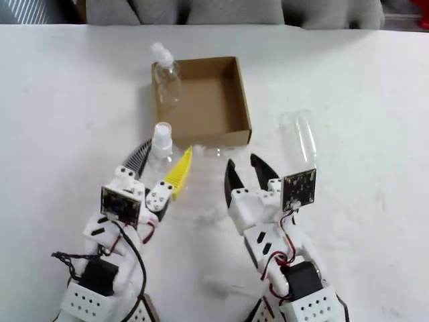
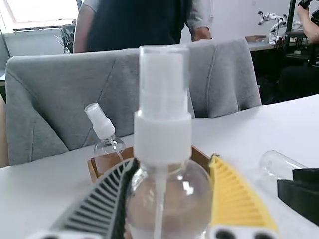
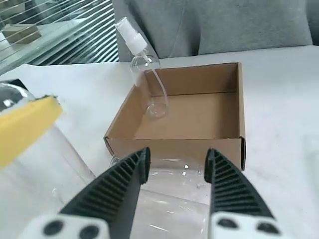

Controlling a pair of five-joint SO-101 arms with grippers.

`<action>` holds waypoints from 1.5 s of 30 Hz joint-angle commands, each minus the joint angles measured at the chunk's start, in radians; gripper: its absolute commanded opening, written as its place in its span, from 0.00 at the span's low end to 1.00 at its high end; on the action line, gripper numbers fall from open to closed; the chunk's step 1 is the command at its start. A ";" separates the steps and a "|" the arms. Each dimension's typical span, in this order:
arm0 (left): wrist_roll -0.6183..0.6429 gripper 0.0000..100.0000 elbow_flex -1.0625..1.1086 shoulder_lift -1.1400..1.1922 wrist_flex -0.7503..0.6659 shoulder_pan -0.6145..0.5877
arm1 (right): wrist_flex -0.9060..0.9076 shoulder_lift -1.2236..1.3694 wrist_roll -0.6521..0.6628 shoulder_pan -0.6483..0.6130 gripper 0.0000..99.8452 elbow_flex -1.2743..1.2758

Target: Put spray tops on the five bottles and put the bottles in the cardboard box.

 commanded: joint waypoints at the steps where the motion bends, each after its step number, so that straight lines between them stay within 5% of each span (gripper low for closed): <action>1: 0.000 0.13 -0.100 -0.015 -0.051 -0.013 | -0.001 -0.005 0.006 0.022 0.15 0.006; 8: 0.000 0.13 -0.238 0.044 -0.089 -0.015 | -0.001 -0.005 0.006 0.024 0.15 0.018; 14: 0.000 0.13 -0.436 0.449 -0.224 -0.016 | -0.001 -0.005 0.006 0.024 0.15 0.020; 31: 0.002 0.13 -0.628 1.386 -0.945 -0.076 | -0.008 -0.005 0.008 0.022 0.15 0.046; 45: 0.002 0.13 -0.888 2.017 -1.214 -0.153 | -0.008 -0.005 0.008 0.022 0.15 0.046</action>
